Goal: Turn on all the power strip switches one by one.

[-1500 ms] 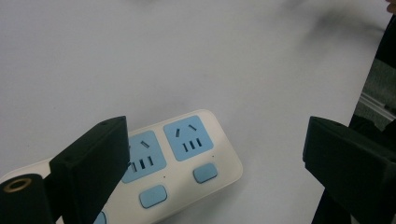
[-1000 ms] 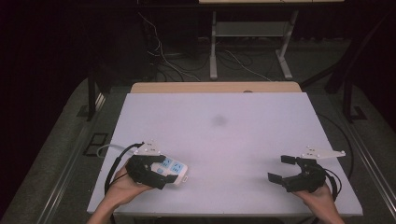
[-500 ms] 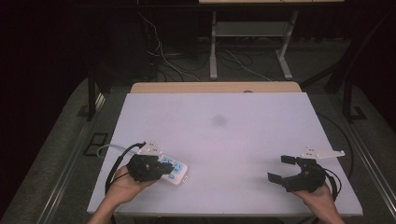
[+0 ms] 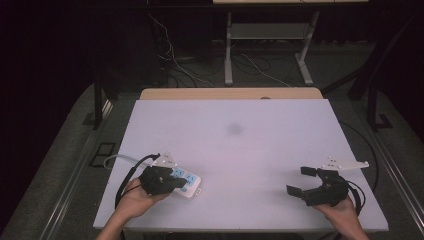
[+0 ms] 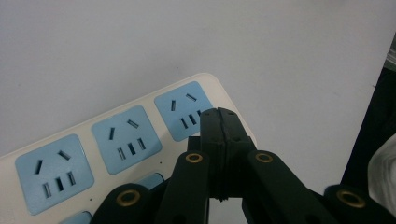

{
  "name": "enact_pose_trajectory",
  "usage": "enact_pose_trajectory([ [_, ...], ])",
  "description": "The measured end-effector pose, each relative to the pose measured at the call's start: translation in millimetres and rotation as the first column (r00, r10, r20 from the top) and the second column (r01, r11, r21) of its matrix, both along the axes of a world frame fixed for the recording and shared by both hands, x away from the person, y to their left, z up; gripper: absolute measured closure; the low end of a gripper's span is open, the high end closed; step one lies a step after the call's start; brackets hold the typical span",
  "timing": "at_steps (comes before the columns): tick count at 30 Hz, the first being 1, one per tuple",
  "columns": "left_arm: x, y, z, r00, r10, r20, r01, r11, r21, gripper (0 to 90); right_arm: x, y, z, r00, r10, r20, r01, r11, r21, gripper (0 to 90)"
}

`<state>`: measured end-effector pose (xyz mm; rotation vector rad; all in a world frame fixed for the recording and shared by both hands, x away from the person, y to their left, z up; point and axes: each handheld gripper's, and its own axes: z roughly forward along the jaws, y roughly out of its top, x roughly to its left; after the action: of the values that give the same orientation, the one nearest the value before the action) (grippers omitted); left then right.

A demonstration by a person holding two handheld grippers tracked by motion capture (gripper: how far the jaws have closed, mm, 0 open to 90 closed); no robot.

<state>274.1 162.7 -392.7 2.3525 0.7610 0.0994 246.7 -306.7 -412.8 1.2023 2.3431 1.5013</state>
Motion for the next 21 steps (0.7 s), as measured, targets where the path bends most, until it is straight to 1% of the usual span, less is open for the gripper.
enact_pose_trajectory([
  [8, 1.1, 1.5, -6.0, 0.9999, 0.003, -0.016, -0.003, 1.0000, 0.005, 89.0, 0.4, 0.1, -0.5, 1.0000, 0.002, 0.001, -0.002, 1.0000, -0.002, 0.8],
  [11, 0.9, 1.4, -7.9, 0.9998, 0.004, -0.017, -0.004, 1.0000, 0.001, 89.0, 0.2, 0.3, -0.6, 1.0000, 0.002, -0.002, -0.002, 1.0000, -0.003, 0.8],
  [15, 1.2, 1.0, -10.6, 0.9998, 0.002, -0.020, -0.002, 1.0000, 0.005, 89.0, 0.1, 0.2, -0.4, 1.0000, 0.002, -0.001, -0.002, 1.0000, -0.002, 0.8],
  [21, 1.7, 0.2, -12.1, 0.9997, 0.003, -0.024, -0.003, 1.0000, -0.005, 89.0, 0.3, -0.1, -0.6, 1.0000, 0.002, -0.001, -0.002, 1.0000, -0.002, 0.8],
])
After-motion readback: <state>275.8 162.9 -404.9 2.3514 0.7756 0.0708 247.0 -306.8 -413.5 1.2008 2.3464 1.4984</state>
